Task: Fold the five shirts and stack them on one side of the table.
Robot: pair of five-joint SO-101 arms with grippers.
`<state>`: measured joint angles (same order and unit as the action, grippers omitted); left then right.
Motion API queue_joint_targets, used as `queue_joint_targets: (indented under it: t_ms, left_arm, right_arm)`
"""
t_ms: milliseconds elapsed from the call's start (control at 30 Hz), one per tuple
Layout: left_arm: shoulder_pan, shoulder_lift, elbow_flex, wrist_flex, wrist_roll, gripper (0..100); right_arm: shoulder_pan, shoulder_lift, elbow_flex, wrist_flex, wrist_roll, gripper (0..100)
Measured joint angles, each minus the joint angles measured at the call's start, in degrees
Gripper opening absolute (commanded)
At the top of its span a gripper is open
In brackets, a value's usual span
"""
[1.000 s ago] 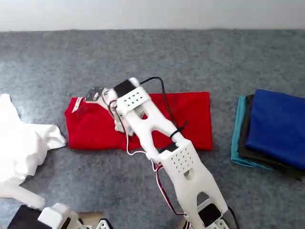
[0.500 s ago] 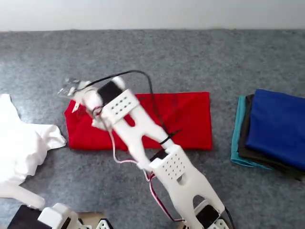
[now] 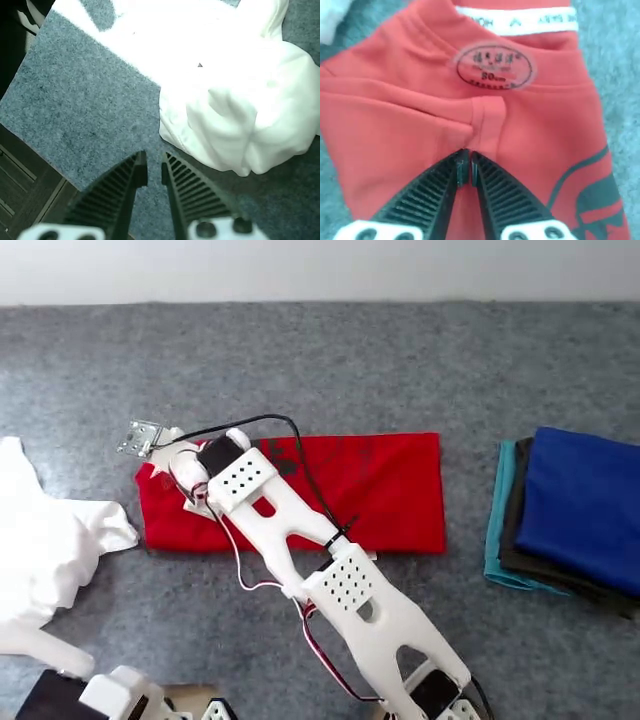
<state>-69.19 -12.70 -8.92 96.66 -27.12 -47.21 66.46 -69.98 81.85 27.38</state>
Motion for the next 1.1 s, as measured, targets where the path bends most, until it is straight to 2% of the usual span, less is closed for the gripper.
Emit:
queue_joint_targets:
  t_ms: [167, 367, 567, 767, 967, 1100]
  left_arm:
    - [0.00, 0.00, 0.00, 0.00, 0.00, 6]
    - [0.00, 0.00, 0.00, 0.00, 0.00, 6]
    - [0.00, -0.18, -2.11, 2.55, 0.00, 6]
    - [0.97, -2.81, -2.29, 2.73, -0.18, 6]
    - [6.24, -6.15, -2.29, 2.73, -0.18, 6]
    - [10.29, -6.24, -2.29, 2.73, -0.18, 6]
  right_arm:
    - [0.18, -0.62, -4.75, 4.66, 0.00, 2.5]
    - [1.32, -3.87, -12.75, 17.67, -0.97, 2.5]
    - [10.29, -10.20, -13.10, 18.64, -13.71, 3.0]
    - [17.14, -23.82, 3.08, 18.64, -16.70, 6.3]
    - [24.00, -41.23, 28.04, 18.73, -29.10, 26.9]
    - [27.96, -47.30, 39.56, 18.64, -35.87, 28.9]
